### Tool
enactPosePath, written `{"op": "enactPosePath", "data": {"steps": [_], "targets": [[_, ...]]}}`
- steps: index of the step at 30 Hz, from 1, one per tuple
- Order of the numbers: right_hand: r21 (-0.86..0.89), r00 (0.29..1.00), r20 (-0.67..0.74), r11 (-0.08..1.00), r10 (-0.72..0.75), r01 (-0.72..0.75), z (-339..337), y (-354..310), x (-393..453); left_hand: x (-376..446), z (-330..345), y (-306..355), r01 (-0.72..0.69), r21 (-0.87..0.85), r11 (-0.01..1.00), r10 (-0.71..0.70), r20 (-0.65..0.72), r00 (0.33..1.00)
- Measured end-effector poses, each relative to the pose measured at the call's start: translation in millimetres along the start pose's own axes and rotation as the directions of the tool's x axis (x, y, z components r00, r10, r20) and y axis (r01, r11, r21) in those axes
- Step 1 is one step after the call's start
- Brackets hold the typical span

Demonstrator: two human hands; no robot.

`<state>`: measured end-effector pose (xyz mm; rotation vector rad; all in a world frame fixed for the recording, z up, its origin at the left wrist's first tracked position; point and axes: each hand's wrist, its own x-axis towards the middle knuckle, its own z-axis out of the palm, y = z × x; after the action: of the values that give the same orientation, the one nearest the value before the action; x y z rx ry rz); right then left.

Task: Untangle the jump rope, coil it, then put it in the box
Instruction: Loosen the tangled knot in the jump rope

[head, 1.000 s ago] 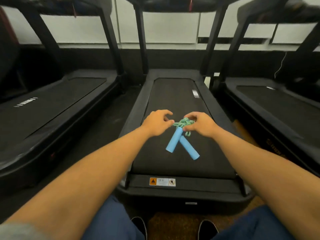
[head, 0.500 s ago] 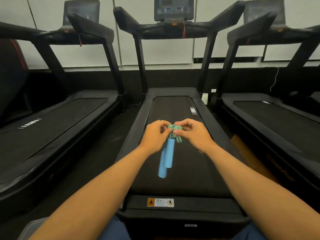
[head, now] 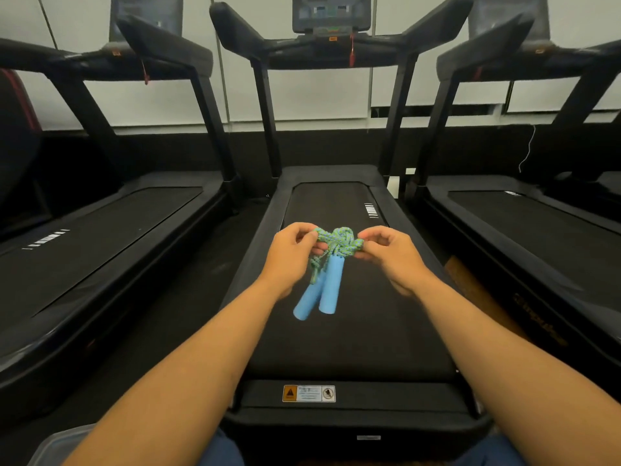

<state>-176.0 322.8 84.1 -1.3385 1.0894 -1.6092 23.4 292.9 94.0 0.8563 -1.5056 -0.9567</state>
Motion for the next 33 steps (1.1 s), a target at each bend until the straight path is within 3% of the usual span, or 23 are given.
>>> {"op": "enactPosePath", "data": {"steps": [4,10,13,20,25,28,33], "targets": [[0.067,0.999,0.011,0.997,0.032,-0.032,6,0,-2,-1,-5,-2,0.1,-0.269,0.958,-0.098,0.021,0.995],[0.069,0.974,0.158,0.982,0.163,-0.176,15,-5,-9,-10,-7,-3,0.123,-0.263,0.957,-0.105,0.083,0.991],[-0.026,0.98,0.137,0.99,0.142,-0.139,19,-3,-10,-14,-7,1,0.142,-0.319,0.937,-0.121,0.087,0.989],[-0.15,0.974,0.186,0.983,0.132,-0.104,31,-5,-13,-17,-9,14,0.379,-0.507,0.774,-0.324,0.196,0.925],[-0.072,0.984,0.113,0.989,0.137,-0.129,28,-9,-11,-17,-11,8,0.317,-0.338,0.886,-0.266,0.188,0.945],[0.093,0.98,0.108,0.98,0.167,-0.177,23,-15,-10,-17,-11,2,0.205,-0.099,0.974,-0.197,0.084,0.977],[0.254,0.974,0.124,0.942,0.192,-0.218,17,-20,-11,-24,-6,4,0.021,0.184,0.983,-0.045,0.128,0.991]]}}
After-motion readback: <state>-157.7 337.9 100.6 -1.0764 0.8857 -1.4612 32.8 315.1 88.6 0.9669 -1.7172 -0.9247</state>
